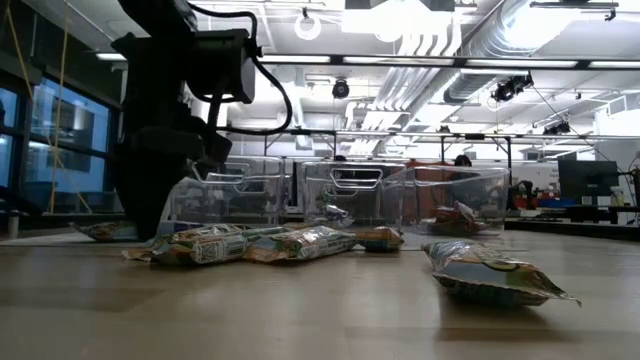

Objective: Pick and place Granola Bars by type
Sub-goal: Put the blue granola bar into the middle transparent bin

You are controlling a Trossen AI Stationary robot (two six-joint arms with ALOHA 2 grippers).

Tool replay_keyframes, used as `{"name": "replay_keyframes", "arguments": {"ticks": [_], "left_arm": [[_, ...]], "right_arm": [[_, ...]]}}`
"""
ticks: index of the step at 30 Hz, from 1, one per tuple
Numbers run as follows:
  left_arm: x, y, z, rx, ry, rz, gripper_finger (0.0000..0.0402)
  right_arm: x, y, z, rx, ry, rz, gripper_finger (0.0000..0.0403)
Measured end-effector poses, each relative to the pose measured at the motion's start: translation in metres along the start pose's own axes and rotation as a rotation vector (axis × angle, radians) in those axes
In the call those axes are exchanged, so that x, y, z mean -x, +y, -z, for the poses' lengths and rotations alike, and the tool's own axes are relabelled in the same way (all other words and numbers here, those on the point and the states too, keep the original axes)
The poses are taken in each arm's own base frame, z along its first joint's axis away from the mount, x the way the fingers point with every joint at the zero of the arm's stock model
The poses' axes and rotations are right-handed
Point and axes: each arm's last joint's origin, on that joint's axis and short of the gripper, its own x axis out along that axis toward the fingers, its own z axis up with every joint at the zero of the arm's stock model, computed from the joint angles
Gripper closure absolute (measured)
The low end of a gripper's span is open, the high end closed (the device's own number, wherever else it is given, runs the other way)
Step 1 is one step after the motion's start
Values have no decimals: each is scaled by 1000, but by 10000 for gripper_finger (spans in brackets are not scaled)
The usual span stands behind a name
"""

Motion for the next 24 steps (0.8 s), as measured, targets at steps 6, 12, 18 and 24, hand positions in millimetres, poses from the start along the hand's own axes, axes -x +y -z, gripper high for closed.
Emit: {"name": "replay_keyframes", "arguments": {"ticks": [6,12,18,24], "left_arm": [[1,-1,0,-1,8,24,283],[14,-9,-6,-15,10,64,307],[34,-18,-15,-38,-31,87,325],[83,-38,-41,-98,-228,148,334]], "right_arm": [[0,0,0,0,0,0,210],[0,0,0,13,0,1,210],[0,0,0,19,0,1,210],[0,0,0,23,-1,2,210]]}}
